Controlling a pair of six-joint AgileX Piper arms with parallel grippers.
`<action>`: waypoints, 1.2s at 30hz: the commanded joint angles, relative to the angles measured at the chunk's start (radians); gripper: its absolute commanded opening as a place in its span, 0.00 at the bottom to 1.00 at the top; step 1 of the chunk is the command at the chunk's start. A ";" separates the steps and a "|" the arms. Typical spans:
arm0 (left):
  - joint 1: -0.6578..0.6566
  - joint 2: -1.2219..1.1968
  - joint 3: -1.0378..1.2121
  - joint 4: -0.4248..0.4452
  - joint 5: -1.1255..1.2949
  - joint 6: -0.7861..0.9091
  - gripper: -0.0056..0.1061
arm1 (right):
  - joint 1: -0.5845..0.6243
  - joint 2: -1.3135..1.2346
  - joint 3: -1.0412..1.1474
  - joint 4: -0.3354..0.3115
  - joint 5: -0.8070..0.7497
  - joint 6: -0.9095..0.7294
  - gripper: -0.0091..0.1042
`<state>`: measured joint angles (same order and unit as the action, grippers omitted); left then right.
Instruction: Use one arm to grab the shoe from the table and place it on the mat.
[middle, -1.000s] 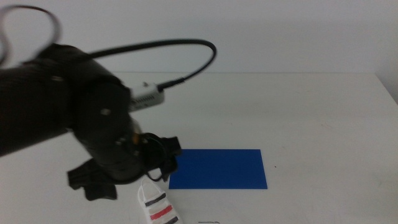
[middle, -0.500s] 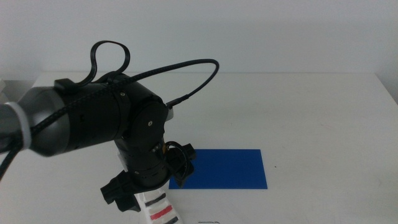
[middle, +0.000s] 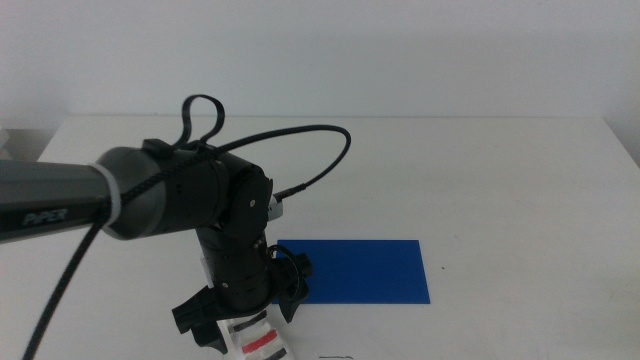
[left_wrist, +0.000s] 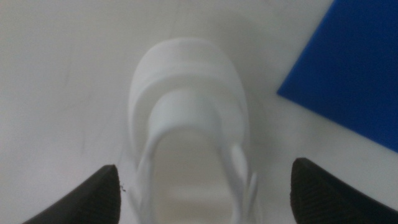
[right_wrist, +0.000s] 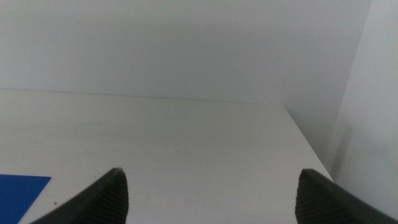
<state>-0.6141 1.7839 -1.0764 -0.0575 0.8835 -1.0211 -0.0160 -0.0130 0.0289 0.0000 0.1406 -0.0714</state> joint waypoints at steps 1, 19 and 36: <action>0.000 -0.026 -0.026 -0.008 -0.024 0.032 0.88 | 0.002 -0.019 -0.019 -0.009 -0.076 -0.005 0.91; 0.000 -0.091 -0.048 -0.027 0.079 0.000 0.04 | 0.002 -0.019 -0.019 -0.009 -0.076 -0.005 0.91; -0.029 0.181 -0.653 -0.034 0.378 0.066 0.04 | 0.002 -0.019 -0.019 -0.009 -0.076 -0.005 0.91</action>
<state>-0.6280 1.9719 -1.6392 -0.0732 1.2147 -0.9619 -0.0160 -0.0130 0.0289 0.0000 0.1406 -0.0714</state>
